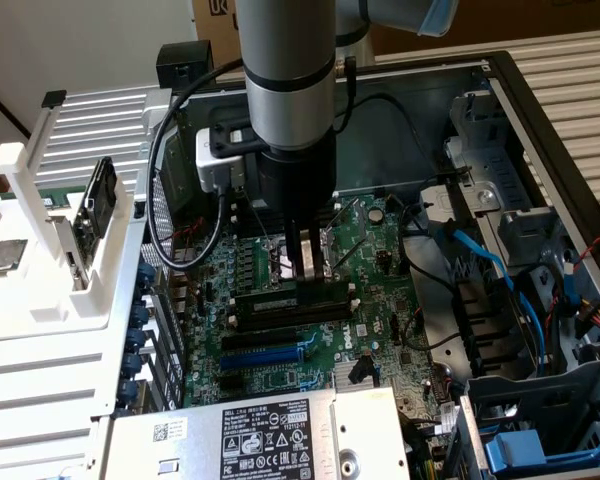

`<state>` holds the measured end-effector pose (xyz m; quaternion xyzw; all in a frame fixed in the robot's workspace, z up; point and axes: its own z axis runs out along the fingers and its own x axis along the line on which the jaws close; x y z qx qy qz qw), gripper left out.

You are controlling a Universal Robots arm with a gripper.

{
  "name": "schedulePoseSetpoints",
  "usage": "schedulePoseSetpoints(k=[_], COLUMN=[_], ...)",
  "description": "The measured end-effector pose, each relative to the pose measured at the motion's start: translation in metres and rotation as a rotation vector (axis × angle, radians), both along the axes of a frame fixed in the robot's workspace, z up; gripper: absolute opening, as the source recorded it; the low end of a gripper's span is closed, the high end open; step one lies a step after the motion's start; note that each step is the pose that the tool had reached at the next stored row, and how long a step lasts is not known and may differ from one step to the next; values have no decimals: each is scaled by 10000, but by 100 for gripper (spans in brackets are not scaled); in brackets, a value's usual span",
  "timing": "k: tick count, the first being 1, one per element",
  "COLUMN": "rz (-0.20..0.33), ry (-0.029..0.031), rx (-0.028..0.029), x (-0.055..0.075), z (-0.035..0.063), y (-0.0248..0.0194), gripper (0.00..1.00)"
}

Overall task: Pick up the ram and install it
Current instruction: 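Insert the ram into the slot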

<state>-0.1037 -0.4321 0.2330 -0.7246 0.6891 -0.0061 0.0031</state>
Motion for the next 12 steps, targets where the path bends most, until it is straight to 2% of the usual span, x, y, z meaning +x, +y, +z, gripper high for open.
schedulePoseSetpoints(k=[2,12], rz=[-25,-24], ry=[25,27], rx=[-2,1], x=[-1,12], z=[0,-5], y=[0,4], gripper=[13,13])
